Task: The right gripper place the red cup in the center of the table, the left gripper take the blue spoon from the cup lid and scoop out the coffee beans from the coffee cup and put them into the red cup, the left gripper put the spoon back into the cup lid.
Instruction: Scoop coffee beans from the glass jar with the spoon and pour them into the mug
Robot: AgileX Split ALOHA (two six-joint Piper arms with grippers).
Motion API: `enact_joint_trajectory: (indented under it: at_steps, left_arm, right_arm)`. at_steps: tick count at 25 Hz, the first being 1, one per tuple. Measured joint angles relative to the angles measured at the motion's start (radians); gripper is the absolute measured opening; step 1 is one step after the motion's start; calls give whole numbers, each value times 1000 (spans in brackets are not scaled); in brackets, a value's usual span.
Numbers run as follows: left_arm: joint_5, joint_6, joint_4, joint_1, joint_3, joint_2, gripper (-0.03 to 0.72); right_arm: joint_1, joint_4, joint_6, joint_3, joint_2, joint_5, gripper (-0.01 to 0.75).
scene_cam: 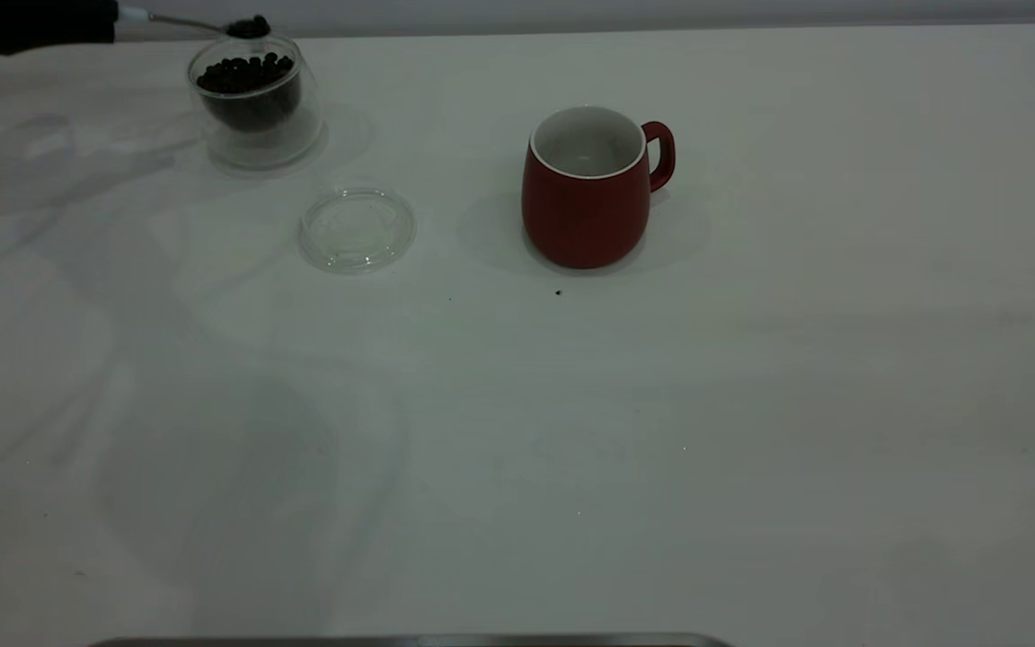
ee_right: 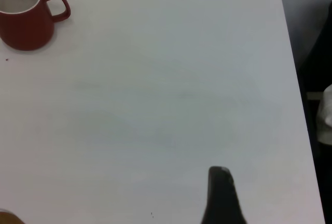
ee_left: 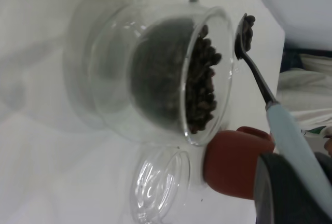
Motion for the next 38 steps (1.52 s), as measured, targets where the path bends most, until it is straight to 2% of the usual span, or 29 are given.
enact_joint_trajectory:
  at_steps: [13, 23, 38]
  left_arm:
    - [0, -24, 39, -37, 8, -46, 122]
    - [0, -14, -3, -59, 40, -50, 122]
    - [0, -9, -6, -170, 40, -50, 122]
  right_arm:
    - [0, 0, 0, 0, 0, 0, 550]
    - [0, 0, 0, 0, 0, 0, 550]
    - [0, 0, 0, 0, 0, 0, 550]
